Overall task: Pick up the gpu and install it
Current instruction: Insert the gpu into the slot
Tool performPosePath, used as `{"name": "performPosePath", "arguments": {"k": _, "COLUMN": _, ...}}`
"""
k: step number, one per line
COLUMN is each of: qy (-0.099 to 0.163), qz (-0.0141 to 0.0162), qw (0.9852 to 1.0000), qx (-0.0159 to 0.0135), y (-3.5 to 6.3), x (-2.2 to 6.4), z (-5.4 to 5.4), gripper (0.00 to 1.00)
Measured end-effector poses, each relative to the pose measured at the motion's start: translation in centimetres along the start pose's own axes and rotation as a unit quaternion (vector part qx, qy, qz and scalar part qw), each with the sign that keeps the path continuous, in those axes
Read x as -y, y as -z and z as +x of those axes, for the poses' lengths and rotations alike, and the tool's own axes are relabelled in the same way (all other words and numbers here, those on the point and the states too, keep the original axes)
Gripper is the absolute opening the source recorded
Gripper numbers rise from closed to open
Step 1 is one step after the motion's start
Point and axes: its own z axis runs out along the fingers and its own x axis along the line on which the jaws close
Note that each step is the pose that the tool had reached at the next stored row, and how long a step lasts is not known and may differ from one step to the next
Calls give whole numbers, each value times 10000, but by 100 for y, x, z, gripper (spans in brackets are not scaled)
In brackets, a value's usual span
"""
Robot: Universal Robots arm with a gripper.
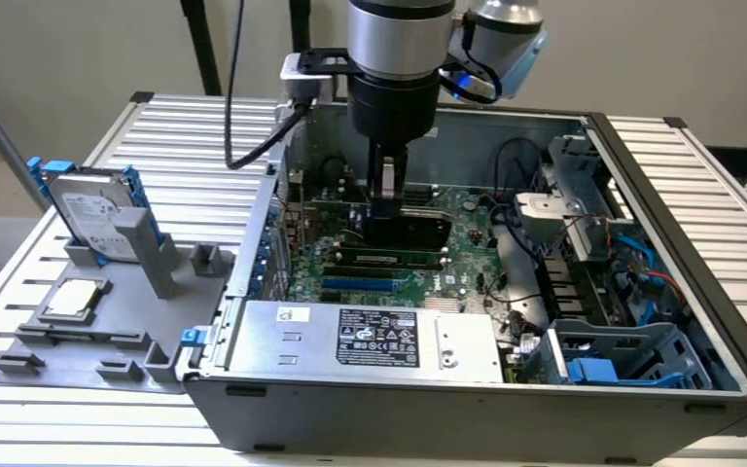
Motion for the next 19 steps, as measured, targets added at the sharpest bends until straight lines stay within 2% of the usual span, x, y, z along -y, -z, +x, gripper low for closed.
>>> {"name": "performPosePath", "arguments": {"k": 4, "qy": 0, "qz": 40, "qw": 10000, "qx": 2, "y": -63, "x": -109, "z": 48, "gripper": 27}}
{"name": "performPosePath", "arguments": {"k": 6, "qy": 1, "qz": 59, "qw": 10000, "qx": 2, "y": -95, "x": -135, "z": 50, "gripper": 27}}
{"name": "performPosePath", "arguments": {"k": 19, "qy": 1, "qz": 59, "qw": 10000, "qx": 2, "y": -97, "x": -135, "z": 50, "gripper": 27}}
